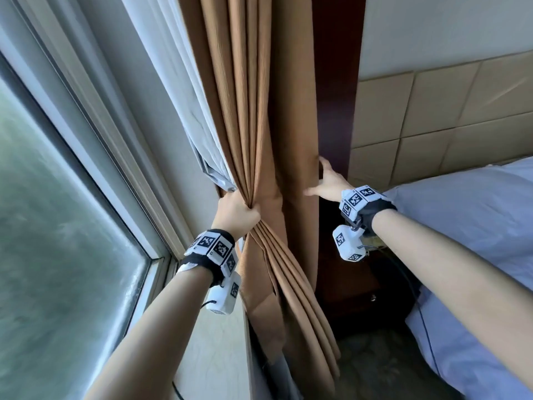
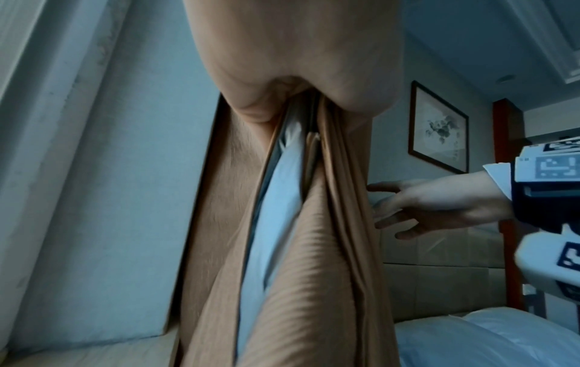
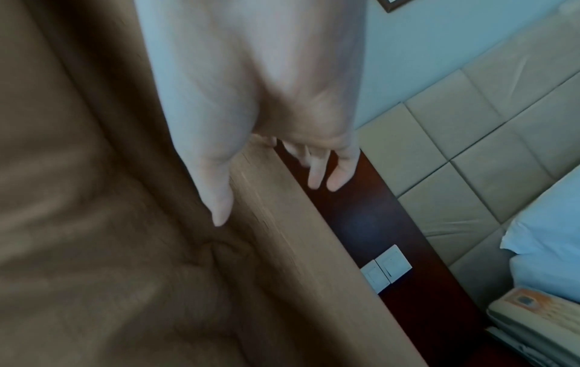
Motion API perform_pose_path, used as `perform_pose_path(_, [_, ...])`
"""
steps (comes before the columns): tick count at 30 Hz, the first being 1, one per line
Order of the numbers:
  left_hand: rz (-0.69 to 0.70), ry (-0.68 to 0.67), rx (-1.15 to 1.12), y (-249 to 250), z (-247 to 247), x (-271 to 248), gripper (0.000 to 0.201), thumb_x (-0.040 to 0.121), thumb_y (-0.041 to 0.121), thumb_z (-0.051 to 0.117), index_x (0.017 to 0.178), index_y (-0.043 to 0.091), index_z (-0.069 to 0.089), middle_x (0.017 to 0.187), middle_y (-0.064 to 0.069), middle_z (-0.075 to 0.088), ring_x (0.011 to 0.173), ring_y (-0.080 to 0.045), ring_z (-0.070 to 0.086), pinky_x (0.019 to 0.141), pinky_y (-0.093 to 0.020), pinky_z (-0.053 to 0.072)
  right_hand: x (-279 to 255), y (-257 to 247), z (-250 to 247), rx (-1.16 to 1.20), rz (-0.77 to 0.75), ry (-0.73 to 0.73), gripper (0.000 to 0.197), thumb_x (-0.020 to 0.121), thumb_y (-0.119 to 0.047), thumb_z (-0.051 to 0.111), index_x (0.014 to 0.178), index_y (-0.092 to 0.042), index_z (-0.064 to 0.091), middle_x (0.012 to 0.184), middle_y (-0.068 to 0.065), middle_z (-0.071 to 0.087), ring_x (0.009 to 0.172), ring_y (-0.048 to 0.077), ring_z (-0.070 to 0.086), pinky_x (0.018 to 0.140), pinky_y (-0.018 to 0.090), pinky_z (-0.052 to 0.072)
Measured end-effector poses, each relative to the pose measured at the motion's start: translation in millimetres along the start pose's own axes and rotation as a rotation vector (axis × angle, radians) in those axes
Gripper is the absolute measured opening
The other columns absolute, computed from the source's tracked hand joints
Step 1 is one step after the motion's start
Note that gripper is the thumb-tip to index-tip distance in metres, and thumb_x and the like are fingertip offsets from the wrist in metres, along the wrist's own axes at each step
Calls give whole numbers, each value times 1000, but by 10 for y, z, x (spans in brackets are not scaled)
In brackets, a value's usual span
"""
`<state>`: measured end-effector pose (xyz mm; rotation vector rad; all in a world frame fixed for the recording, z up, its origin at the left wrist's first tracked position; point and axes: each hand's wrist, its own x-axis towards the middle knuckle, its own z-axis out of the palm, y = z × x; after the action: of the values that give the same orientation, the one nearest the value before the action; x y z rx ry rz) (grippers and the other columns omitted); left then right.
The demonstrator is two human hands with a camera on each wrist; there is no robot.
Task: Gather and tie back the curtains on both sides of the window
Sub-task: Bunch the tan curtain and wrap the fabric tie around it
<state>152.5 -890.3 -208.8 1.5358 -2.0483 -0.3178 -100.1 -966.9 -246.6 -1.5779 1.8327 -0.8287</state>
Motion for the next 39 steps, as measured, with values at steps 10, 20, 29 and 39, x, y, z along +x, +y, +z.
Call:
perform_pose_path(10, [-77,-10,39,-116,25,125,9,82,18,46,85,10,48,90,-20,60,86,-44,55,70,-33,40,68,-442,191,-71,41,107,29,87,-24,60,106,-4,53,103,7,58,94,27,59,82,39,50])
perform_pose_path(20, [-49,-8,20,-51,70,138,8,79,13,46,74,11,40,82,-19,56,79,-43,55,68,-37,46,-951,-365,877,-345,-310,243,32,95,-23,50,76,0,59,78,26,66,74,44,65,64,42,49])
perform_pose_path(29, [-93,-6,-52,-3,44,79,69,88,68,35,92,3,60,92,-15,64,85,-34,60,79,-37,50,-1036,-485,1013,-698,-529,31,24,95,-5,38,106,-3,59,96,19,68,92,37,67,72,39,48])
perform_pose_path(39, [-31,24,69,-53,117,89,19,75,29,51,68,18,37,77,-13,55,76,-40,56,65,-34,46,-794,-497,718,-643,-506,-404,57,95,-23,48,145,-11,24,105,11,61,94,29,61,80,36,50])
